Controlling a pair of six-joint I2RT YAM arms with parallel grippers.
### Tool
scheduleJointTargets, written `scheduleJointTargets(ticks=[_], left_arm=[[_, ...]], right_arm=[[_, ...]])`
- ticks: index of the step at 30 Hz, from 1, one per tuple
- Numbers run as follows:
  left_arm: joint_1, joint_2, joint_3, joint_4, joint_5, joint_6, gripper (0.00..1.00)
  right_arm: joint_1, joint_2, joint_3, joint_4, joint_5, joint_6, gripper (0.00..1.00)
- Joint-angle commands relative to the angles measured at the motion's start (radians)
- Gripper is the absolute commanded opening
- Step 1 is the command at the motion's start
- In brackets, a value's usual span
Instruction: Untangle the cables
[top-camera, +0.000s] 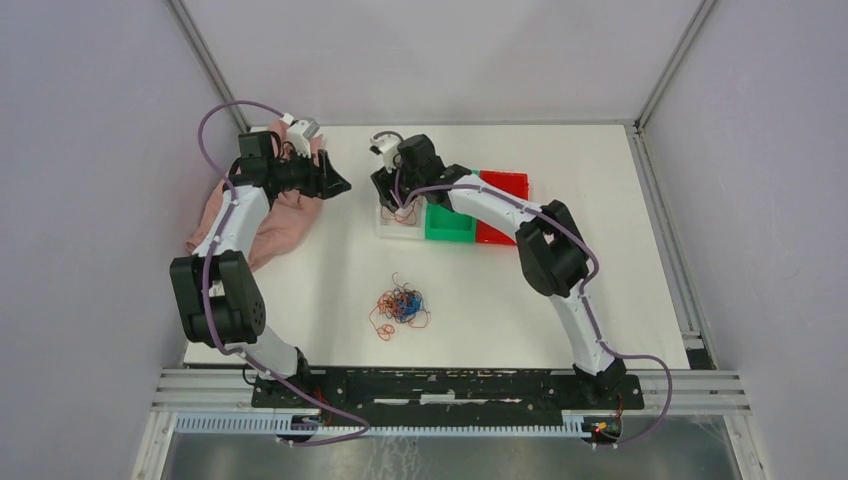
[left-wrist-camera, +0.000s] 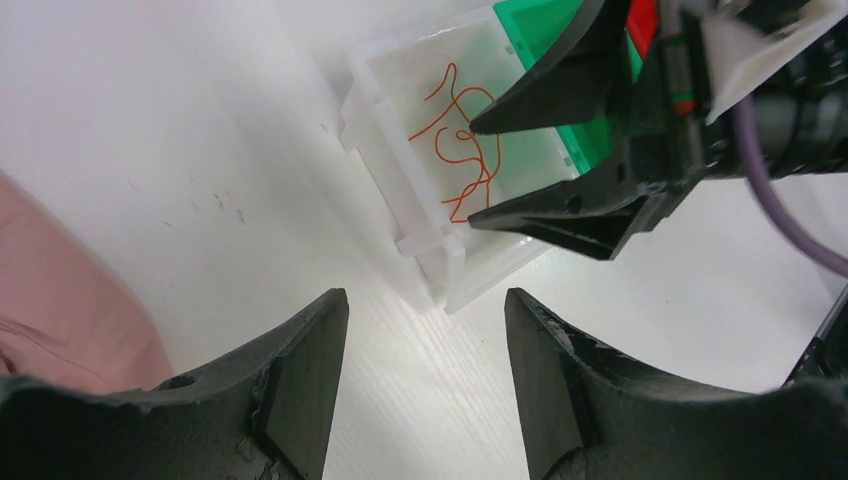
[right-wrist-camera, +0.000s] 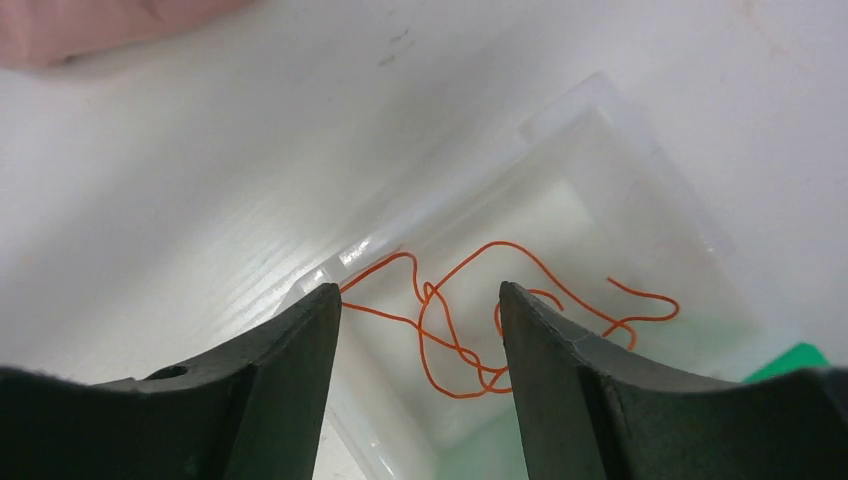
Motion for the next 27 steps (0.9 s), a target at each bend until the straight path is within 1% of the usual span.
scheduleJointTargets(ticks=[1, 6, 8, 10, 12, 13, 14, 15, 17, 18, 19, 20, 22, 24, 27], left_arm=[[0.003, -0.036, 0.050, -0.015, 0.036, 0.034, 0.66], [0.002, -0.036, 0.052, -0.031, 0.043, 0.040, 0.66], [0.000, -0.036, 0.051, -0.077, 0.066, 0.071, 0.66], [-0.017, -0.035, 0.055, -0.167, 0.092, 0.151, 0.66], [-0.051, -0.039, 0.065, -0.280, 0.093, 0.269, 0.66], [-0.071, -0.042, 0.066, -0.332, 0.086, 0.322, 0.66], [-0.093, -0.047, 0.065, -0.380, 0.080, 0.363, 0.66], [-0.113, -0.055, 0.062, -0.427, 0.073, 0.403, 0.66], [-0.165, -0.073, 0.047, -0.513, 0.056, 0.478, 0.66], [-0.197, -0.085, 0.028, -0.542, 0.038, 0.508, 0.66], [-0.233, -0.099, 0.002, -0.560, 0.016, 0.532, 0.65], [-0.265, -0.116, -0.029, -0.569, -0.008, 0.555, 0.65], [-0.326, -0.143, -0.096, -0.568, -0.044, 0.581, 0.65], [-0.378, -0.156, -0.151, -0.566, -0.073, 0.590, 0.65], [-0.423, -0.166, -0.187, -0.566, -0.080, 0.590, 0.64]], right_arm=[[-0.017, -0.121, 0.065, -0.023, 0.019, 0.011, 0.65], [-0.029, -0.165, 0.010, -0.010, 0.027, 0.014, 0.61], [-0.030, -0.182, -0.019, -0.002, 0.043, 0.031, 0.60], [-0.030, -0.218, -0.059, 0.005, 0.048, 0.049, 0.62], [-0.028, -0.291, -0.138, 0.038, 0.053, 0.057, 0.66], [-0.026, -0.343, -0.189, 0.061, 0.069, 0.060, 0.72], [-0.026, -0.394, -0.235, 0.083, 0.087, 0.069, 0.92], [-0.026, -0.444, -0.285, 0.108, 0.105, 0.080, 0.99], [-0.027, -0.547, -0.383, 0.152, 0.164, 0.130, 0.99], [-0.033, -0.598, -0.431, 0.174, 0.221, 0.196, 0.99], [-0.045, -0.643, -0.459, 0.154, 0.256, 0.271, 0.99], [-0.074, -0.681, -0.509, 0.157, 0.244, 0.333, 0.99], [-0.120, -0.744, -0.590, 0.192, 0.140, 0.394, 0.99], [-0.127, -0.798, -0.660, 0.210, 0.116, 0.383, 1.00], [-0.126, -0.849, -0.724, 0.190, 0.094, 0.363, 1.00]])
